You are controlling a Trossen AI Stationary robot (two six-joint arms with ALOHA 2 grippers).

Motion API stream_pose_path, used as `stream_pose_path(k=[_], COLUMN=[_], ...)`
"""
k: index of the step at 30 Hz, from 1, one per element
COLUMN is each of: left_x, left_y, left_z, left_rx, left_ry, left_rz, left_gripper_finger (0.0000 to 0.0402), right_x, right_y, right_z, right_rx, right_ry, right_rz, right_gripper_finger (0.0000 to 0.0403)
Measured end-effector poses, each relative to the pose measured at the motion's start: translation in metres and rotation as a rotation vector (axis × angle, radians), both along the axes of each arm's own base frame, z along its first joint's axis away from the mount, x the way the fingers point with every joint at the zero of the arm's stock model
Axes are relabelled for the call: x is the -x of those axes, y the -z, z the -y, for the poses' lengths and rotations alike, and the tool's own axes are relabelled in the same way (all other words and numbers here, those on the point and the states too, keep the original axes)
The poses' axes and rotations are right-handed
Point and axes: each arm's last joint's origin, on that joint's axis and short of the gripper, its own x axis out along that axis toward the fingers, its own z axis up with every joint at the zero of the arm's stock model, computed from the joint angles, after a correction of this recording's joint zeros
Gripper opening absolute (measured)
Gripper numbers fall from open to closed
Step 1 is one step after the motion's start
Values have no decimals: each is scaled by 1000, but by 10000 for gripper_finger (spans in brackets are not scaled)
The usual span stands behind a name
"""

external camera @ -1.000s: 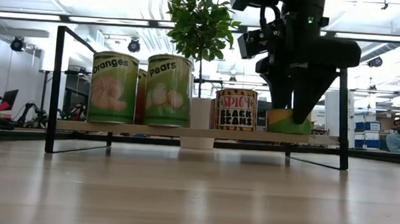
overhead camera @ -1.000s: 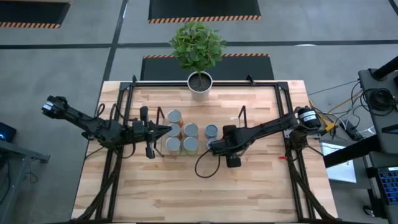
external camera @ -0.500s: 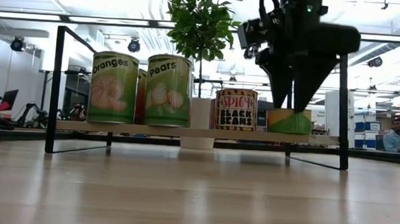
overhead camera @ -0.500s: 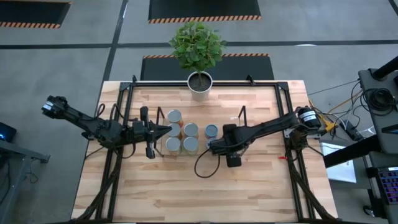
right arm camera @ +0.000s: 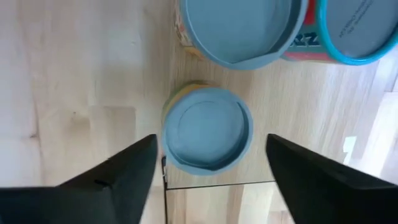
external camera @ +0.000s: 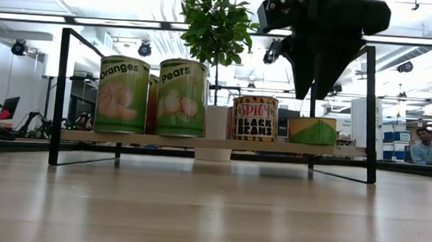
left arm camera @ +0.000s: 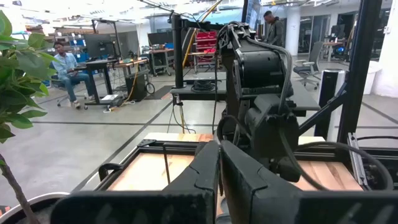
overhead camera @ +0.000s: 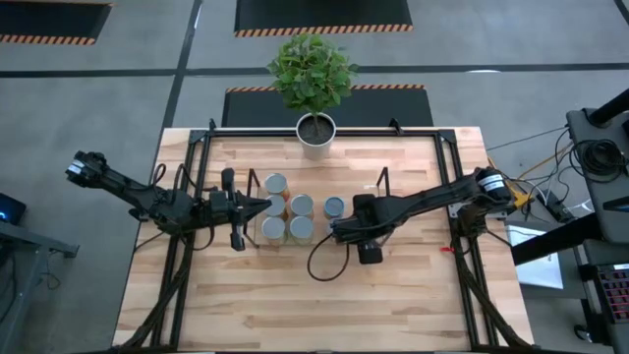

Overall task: Pick and place cans onto a shelf
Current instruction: Put the canned mushrooms on the shelf

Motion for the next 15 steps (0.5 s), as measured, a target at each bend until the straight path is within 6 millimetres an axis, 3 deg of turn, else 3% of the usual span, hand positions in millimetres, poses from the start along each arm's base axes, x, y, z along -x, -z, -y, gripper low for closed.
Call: stream_pose_path(k=[5, 12, 15], left_x=[0, 0, 0], left_y=[0, 0, 0], left_z=[0, 0, 0], left_rx=[0, 0, 0], left_ry=[0, 0, 0], left_rz=[0, 0, 0], left_gripper_finger=[0, 0, 0], right_x=[1, 3, 3], right_y=[-2, 11, 16], right_z=[0, -1, -1], right_rx=[-8, 4, 3], right_ry=[55, 59, 52], right_rz=[15, -10, 0], right_gripper_finger=[211, 31, 19])
